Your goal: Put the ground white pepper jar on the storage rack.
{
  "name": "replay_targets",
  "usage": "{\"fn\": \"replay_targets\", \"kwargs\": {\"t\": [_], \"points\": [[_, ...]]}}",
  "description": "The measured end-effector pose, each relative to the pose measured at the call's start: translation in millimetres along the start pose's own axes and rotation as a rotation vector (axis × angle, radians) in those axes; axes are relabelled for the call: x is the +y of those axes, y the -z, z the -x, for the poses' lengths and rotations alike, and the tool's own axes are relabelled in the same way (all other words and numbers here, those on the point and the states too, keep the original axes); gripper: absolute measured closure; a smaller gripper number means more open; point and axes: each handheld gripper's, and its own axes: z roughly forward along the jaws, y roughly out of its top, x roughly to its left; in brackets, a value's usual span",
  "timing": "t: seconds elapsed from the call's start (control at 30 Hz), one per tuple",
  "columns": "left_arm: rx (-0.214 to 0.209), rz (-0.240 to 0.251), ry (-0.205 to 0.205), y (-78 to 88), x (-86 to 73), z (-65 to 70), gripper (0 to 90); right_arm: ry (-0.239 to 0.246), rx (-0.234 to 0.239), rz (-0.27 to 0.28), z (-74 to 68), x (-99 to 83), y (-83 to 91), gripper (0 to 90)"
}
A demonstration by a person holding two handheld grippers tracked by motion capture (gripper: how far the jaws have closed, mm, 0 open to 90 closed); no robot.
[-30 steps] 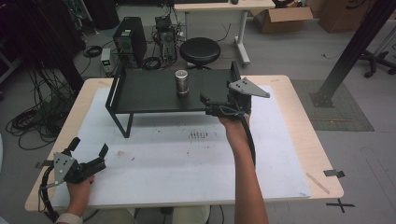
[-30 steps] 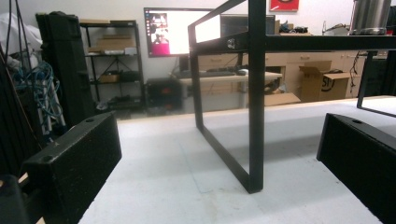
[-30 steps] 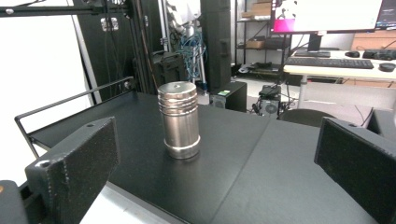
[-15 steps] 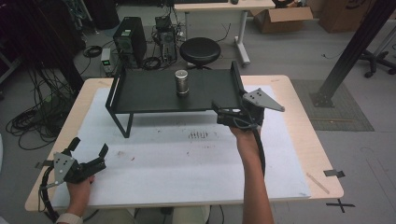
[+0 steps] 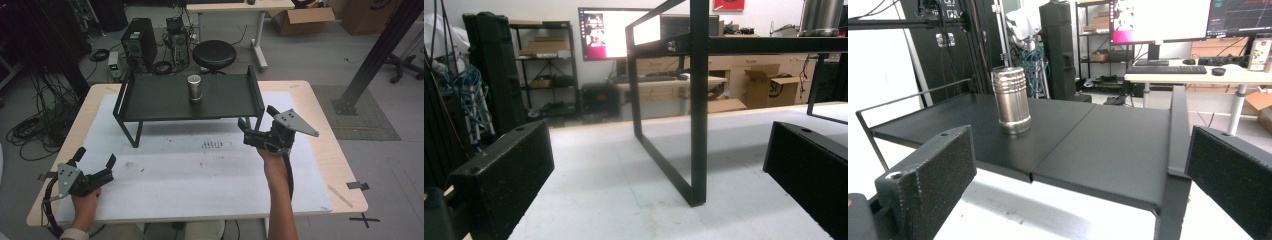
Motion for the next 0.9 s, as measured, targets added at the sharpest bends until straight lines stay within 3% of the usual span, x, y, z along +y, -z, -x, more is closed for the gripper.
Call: {"fn": "replay_targets", "kwargs": {"t": [0.53,0.9], "points": [[0.000,-0.002,0.000,-0.3,0.1,0.1,0.2,-0.023,-0.056,-0.002,9.7,-34.0,17.8,0.0],[0.001,-0.005,-0.001,-0.7,0.1,0.2,0.2,-0.032,-0.129,0.013,14.1,-67.2,29.1,0.0]]}}
